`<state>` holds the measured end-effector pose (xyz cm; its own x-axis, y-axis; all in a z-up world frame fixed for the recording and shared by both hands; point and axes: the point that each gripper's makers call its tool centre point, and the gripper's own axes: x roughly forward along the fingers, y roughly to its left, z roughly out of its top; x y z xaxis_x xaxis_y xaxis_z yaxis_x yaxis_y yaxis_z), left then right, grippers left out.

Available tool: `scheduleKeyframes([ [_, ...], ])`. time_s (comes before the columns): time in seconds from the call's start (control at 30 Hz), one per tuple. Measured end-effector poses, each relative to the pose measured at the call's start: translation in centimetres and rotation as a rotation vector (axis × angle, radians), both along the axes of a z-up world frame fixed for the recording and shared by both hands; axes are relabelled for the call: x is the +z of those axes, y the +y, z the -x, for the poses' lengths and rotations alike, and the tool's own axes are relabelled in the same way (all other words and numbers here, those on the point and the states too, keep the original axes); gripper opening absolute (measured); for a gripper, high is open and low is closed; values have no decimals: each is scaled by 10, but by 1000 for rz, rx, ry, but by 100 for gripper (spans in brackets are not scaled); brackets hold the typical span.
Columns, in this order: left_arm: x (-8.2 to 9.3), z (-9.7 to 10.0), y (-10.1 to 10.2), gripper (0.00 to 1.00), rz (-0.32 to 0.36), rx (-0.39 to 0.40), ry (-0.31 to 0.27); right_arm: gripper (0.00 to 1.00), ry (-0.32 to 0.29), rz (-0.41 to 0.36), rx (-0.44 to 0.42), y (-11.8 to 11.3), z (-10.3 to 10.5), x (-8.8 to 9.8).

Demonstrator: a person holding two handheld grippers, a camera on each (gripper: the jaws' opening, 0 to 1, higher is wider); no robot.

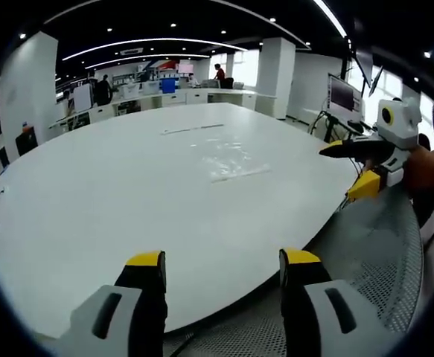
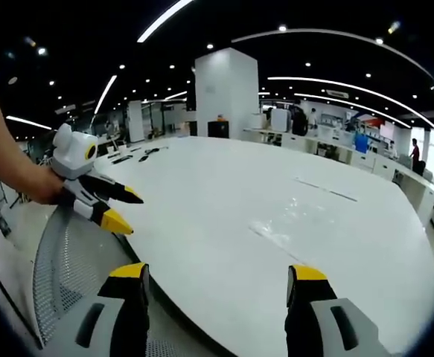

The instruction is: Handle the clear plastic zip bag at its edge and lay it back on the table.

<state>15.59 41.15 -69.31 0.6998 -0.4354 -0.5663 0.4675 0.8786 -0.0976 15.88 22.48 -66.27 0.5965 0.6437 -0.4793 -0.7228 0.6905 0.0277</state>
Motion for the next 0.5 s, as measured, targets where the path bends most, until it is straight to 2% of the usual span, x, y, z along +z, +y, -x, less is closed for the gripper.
scheduleKeyframes([
  [0.5, -5, 2, 0, 60, -19, -10, 11, 75, 4, 0, 13, 1, 1, -1],
])
